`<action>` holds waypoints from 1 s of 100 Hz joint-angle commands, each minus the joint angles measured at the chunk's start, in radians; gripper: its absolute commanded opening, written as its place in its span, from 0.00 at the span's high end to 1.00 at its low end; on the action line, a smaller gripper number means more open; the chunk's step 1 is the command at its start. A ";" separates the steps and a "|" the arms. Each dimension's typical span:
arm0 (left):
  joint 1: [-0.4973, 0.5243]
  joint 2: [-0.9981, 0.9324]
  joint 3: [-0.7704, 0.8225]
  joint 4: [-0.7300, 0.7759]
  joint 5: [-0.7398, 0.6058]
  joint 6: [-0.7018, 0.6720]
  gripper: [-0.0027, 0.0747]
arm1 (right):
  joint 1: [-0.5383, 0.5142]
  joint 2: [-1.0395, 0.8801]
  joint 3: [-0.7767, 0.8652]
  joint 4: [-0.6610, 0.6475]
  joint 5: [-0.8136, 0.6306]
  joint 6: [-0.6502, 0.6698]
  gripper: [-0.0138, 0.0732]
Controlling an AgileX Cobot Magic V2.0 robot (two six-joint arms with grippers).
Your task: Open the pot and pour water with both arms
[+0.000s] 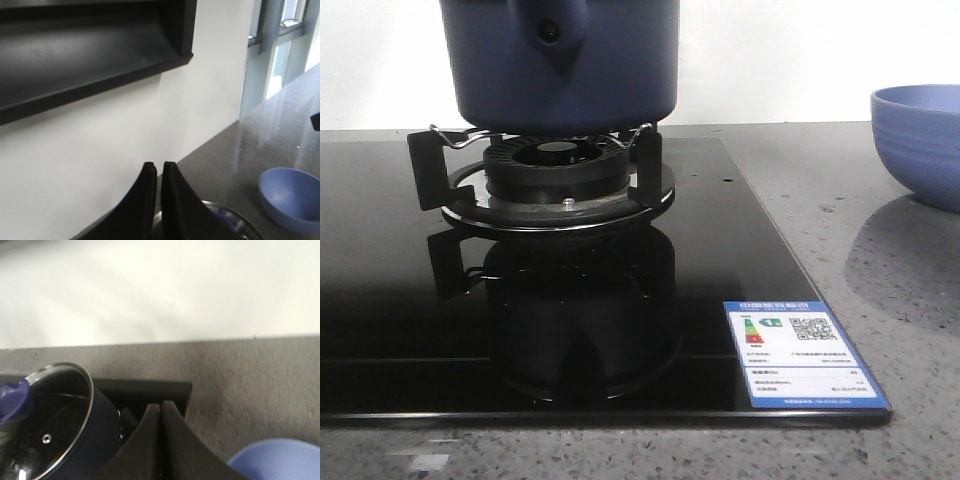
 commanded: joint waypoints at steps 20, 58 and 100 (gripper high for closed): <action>0.003 -0.293 0.317 -0.014 -0.471 0.028 0.99 | 0.199 -0.277 0.359 0.059 -0.508 -0.231 0.91; -0.133 -0.760 1.011 0.006 -0.799 0.133 0.99 | 0.235 -0.688 0.813 0.057 -0.600 -0.256 0.91; -0.140 -0.996 1.226 -0.121 -0.771 0.129 0.99 | 0.235 -0.833 0.981 0.059 -0.613 -0.256 0.91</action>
